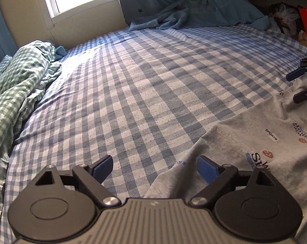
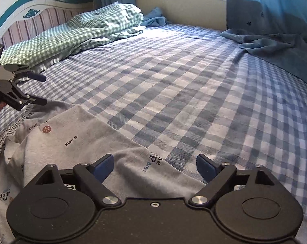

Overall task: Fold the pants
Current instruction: 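Lower both tools onto the grey printed pants and close them on the fabric, then lift the pants with both tools, fold them over, then open both tools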

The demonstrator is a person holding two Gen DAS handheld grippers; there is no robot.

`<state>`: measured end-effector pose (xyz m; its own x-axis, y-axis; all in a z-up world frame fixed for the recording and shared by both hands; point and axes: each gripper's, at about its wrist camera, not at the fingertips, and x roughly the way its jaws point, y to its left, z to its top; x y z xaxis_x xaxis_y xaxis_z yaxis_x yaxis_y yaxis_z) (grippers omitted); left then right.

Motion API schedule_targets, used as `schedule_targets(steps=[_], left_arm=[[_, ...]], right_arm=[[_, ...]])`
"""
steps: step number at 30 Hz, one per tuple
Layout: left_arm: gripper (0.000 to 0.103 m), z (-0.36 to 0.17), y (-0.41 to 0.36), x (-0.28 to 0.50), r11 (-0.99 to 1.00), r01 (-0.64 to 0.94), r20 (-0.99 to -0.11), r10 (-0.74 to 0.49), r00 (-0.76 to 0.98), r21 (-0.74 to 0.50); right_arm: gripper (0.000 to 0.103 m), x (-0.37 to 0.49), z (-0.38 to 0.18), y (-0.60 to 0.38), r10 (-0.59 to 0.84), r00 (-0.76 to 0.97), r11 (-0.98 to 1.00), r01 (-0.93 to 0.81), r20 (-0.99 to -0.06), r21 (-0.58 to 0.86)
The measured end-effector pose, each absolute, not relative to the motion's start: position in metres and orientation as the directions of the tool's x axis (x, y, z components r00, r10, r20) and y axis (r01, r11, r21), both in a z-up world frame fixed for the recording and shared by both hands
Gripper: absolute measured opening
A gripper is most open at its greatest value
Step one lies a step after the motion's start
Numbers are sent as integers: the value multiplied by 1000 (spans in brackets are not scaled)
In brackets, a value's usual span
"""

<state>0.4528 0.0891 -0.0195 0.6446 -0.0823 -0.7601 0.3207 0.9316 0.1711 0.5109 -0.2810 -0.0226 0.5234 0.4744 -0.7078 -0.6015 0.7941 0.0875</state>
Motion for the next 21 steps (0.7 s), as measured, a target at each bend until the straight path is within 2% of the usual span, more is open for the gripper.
schedule_targets(steps=[3, 5, 6, 8, 11, 12, 13, 15, 21], left_arm=[[74, -26, 89, 454, 913, 370, -785, -98, 612, 175], [51, -30, 87, 452, 895, 401, -790, -100, 605, 195], [46, -32, 85, 449, 884, 418, -791, -97, 605, 211], [25, -35, 80, 444, 861, 452, -790, -104, 604, 232], [8, -36, 72, 438, 850, 461, -782, -100, 615, 254], [5, -36, 70, 437, 855, 446, -780, -81, 621, 267], [3, -36, 69, 436, 860, 431, -777, -67, 626, 273], [2, -30, 69, 435, 876, 396, -761, -54, 646, 274], [1, 0, 71, 434, 915, 273, -701, 15, 713, 297]], right_arm=[[60, 518, -33, -266, 471, 500, 751, -659, -727, 33], [47, 521, -37, -260, 475, 488, 735, -677, -732, 26], [38, 522, -38, -258, 484, 474, 725, -688, -735, 34], [32, 522, -40, -254, 494, 451, 704, -710, -743, 37], [20, 521, -41, -248, 487, 439, 691, -722, -755, 26], [9, 521, -41, -247, 480, 445, 697, -717, -756, 21], [3, 520, -40, -245, 468, 457, 704, -710, -756, 7], [0, 518, -38, -241, 442, 483, 712, -702, -756, -32], [0, 514, -26, -227, 376, 566, 726, -672, -733, -146]])
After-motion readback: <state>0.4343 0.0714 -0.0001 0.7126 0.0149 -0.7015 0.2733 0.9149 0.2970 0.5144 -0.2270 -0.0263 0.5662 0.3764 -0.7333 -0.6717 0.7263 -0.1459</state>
